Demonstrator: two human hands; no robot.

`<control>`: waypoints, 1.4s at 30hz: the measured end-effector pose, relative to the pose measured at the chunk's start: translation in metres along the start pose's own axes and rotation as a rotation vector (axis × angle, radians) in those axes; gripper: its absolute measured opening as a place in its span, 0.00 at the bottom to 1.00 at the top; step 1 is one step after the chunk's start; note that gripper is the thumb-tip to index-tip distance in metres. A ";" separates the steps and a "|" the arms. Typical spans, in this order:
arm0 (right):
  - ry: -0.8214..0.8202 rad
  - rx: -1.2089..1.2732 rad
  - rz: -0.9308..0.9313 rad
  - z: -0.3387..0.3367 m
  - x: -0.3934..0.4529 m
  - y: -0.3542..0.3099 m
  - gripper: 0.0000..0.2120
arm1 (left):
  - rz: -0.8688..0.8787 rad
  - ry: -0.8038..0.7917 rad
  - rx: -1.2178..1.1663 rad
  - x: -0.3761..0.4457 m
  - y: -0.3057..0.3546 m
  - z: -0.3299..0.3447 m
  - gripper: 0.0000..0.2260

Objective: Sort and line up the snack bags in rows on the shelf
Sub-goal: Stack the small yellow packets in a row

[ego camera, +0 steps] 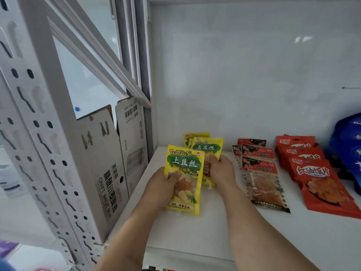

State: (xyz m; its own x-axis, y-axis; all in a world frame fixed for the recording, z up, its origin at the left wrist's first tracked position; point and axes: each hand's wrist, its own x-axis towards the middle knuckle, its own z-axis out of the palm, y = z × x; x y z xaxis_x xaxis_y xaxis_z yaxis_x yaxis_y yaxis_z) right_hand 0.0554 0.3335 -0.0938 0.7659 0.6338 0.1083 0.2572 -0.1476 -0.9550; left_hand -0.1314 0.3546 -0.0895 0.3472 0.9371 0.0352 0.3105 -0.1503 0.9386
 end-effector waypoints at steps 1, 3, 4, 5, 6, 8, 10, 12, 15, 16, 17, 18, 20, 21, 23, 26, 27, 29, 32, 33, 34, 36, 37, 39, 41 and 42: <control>0.014 -0.052 -0.024 -0.001 0.000 0.000 0.15 | 0.008 0.002 0.022 0.003 -0.001 0.003 0.08; 0.034 -0.094 -0.021 -0.002 -0.002 -0.002 0.22 | 0.010 0.007 0.045 0.010 -0.005 0.009 0.08; 0.033 -0.094 -0.008 -0.002 -0.003 -0.005 0.26 | 0.010 0.006 0.053 0.013 -0.006 0.012 0.09; 0.034 -0.077 -0.010 -0.001 -0.003 -0.004 0.31 | 0.009 0.004 0.071 0.016 -0.007 0.015 0.10; 0.032 -0.050 -0.004 0.001 -0.001 -0.003 0.38 | 0.011 0.003 0.107 0.019 -0.007 0.018 0.11; 0.043 0.005 -0.024 0.007 0.007 0.006 0.48 | 0.013 0.017 0.211 0.024 -0.007 0.027 0.14; 0.034 0.028 -0.031 0.012 0.016 0.016 0.52 | 0.010 0.061 0.367 0.026 -0.004 0.035 0.16; 0.014 0.017 -0.022 0.012 0.016 0.009 0.50 | 0.019 0.103 0.490 0.028 0.000 0.043 0.20; -0.012 -0.044 -0.044 0.013 0.015 0.003 0.45 | 0.002 0.104 0.514 0.035 0.003 0.053 0.23; -0.017 -0.064 -0.048 0.015 0.018 0.005 0.47 | -0.014 0.100 0.520 0.037 0.004 0.054 0.23; -0.024 -0.084 -0.064 0.017 0.020 0.008 0.50 | -0.032 0.100 0.525 0.038 0.005 0.056 0.23; -0.032 -0.106 -0.076 0.019 0.025 0.012 0.52 | -0.047 0.104 0.523 0.040 0.006 0.057 0.23; -0.043 -0.142 -0.097 0.022 0.033 0.018 0.53 | -0.080 0.107 0.501 0.043 0.009 0.058 0.23; -0.036 -0.154 -0.098 0.021 0.035 0.018 0.53 | -0.090 0.109 0.479 0.044 0.010 0.058 0.23; -0.012 -0.153 -0.083 0.018 0.037 0.016 0.53 | -0.107 0.112 0.425 0.050 0.012 0.056 0.24; 0.006 -0.232 -0.060 0.016 0.041 0.012 0.43 | -0.128 0.088 0.308 0.066 0.012 0.050 0.35; -0.001 -0.257 -0.051 0.016 0.044 0.013 0.39 | -0.125 0.069 0.258 0.072 0.013 0.047 0.38; -0.028 -0.284 -0.034 0.017 0.049 0.014 0.36 | -0.115 0.025 0.187 0.087 0.016 0.044 0.40; -0.068 -0.270 -0.031 0.020 0.056 0.015 0.38 | -0.100 -0.047 0.145 0.103 0.020 0.046 0.37; -0.082 -0.241 -0.036 0.021 0.058 0.016 0.37 | -0.077 -0.067 0.152 0.106 0.020 0.050 0.33; -0.098 -0.207 -0.046 0.022 0.060 0.016 0.35 | -0.047 -0.080 0.161 0.107 0.021 0.054 0.26; -0.133 -0.154 -0.064 0.023 0.059 0.014 0.31 | 0.002 -0.083 0.153 0.109 0.020 0.061 0.16; -0.141 -0.141 -0.068 0.023 0.059 0.014 0.31 | 0.012 -0.078 0.138 0.110 0.020 0.063 0.14; -0.131 -0.127 -0.072 0.021 0.060 0.013 0.33 | 0.003 -0.063 0.113 0.113 0.023 0.062 0.14; -0.119 -0.132 -0.052 0.019 0.064 0.013 0.36 | -0.018 -0.052 0.106 0.118 0.026 0.058 0.14; -0.120 -0.145 -0.042 0.018 0.065 0.013 0.35 | -0.030 -0.054 0.106 0.121 0.026 0.057 0.15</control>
State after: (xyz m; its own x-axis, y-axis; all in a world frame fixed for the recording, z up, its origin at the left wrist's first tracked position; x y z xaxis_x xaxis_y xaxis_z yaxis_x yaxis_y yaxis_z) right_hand 0.0975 0.3866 -0.1044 0.6795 0.7261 0.1052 0.3760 -0.2214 -0.8998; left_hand -0.0313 0.4460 -0.0805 0.3823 0.9239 -0.0133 0.4122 -0.1576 0.8973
